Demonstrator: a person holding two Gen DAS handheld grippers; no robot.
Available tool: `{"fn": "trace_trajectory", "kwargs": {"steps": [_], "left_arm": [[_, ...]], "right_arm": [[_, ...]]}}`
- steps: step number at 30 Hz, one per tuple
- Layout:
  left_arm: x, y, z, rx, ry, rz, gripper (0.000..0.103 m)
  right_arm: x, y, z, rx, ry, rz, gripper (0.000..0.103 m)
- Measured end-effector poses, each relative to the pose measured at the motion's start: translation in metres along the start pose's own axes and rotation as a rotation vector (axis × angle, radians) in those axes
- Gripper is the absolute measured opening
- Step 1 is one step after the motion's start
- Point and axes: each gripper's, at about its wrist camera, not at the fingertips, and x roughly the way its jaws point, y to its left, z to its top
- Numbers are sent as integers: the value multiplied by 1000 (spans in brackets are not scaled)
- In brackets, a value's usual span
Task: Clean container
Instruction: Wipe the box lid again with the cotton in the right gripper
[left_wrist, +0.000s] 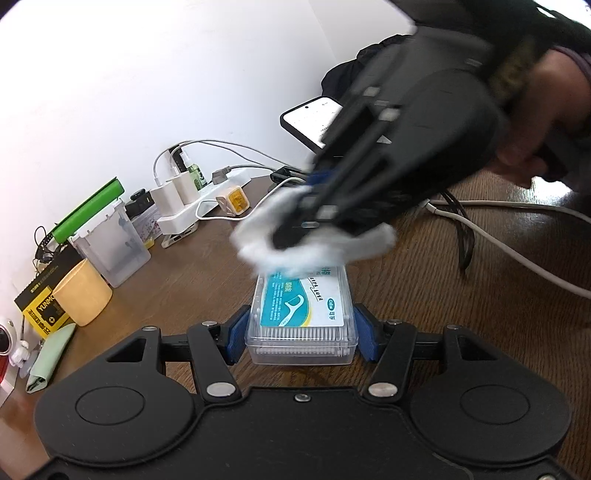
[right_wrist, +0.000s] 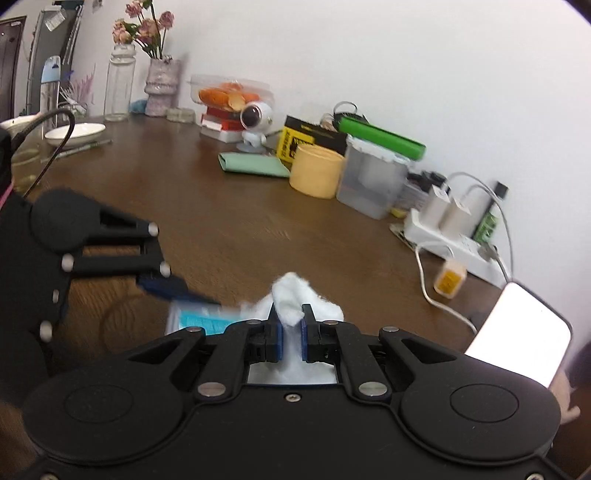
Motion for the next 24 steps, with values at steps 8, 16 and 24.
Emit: {"fn": "trace_trajectory", "kwargs": {"steps": [8,16,24], "left_arm": [[-8,-7,2,-5,3,-3,57],[-21,-16,1,-13,6,1,57],[-27,-18,0,-16,7,-1,57]], "right_arm": [[-19,19,-12,60,-4,146,9],[-9,29,0,37,-38,156,9],[-11,30,-3,32,-39,148,9]]}}
